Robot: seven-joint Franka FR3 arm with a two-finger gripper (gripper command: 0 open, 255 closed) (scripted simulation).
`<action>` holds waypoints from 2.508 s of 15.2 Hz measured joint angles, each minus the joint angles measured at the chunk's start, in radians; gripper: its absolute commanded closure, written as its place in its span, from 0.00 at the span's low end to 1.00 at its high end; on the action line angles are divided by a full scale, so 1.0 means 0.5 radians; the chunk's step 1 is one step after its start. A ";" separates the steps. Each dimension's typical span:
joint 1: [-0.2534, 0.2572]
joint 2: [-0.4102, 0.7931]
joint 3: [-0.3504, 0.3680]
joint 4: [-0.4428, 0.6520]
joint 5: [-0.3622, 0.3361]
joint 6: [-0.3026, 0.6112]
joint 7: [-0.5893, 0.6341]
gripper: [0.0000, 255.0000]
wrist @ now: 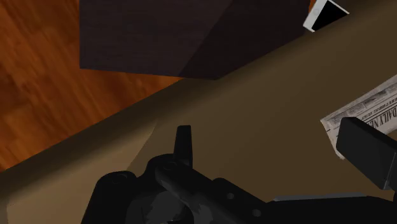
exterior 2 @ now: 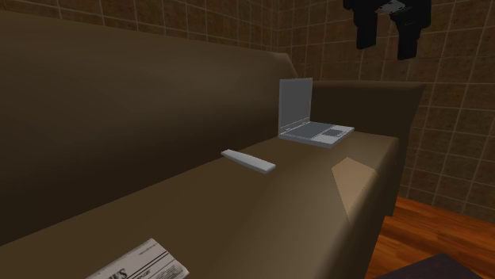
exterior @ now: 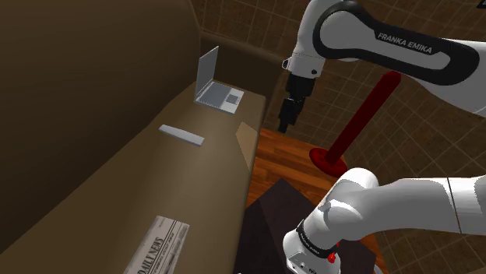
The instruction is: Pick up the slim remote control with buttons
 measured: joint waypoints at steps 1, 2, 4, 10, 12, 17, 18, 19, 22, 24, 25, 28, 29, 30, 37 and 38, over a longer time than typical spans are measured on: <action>0.000 0.000 0.000 0.000 0.000 0.000 0.000 0.00; 0.003 0.031 -0.003 0.003 -0.005 0.030 -0.011 0.00; 0.016 0.120 0.000 -0.008 -0.010 0.137 -0.031 0.00; 0.058 0.514 0.004 0.044 -0.029 0.514 -0.112 0.00; 0.072 0.649 0.009 0.086 -0.033 0.620 -0.136 0.00; 0.100 1.019 0.017 0.242 -0.043 0.866 -0.196 0.00; 0.108 1.081 0.024 0.262 -0.043 0.914 -0.201 0.00; 0.109 1.154 0.022 0.317 -0.048 0.940 -0.220 0.00; 0.122 1.366 0.031 0.425 -0.057 1.061 -0.249 0.00; 0.135 1.516 0.044 0.523 -0.061 1.128 -0.259 0.00; 0.141 1.584 0.049 0.578 -0.065 1.147 -0.263 0.00; 0.148 1.811 0.058 0.755 -0.078 1.216 -0.292 0.00; 0.146 1.889 0.057 0.833 -0.084 1.224 -0.310 0.00; 0.151 1.969 0.062 0.906 -0.089 1.239 -0.313 0.00; 0.184 2.508 0.088 1.453 -0.133 1.276 -0.352 0.00; 0.186 2.575 0.089 1.529 -0.141 1.273 -0.363 0.00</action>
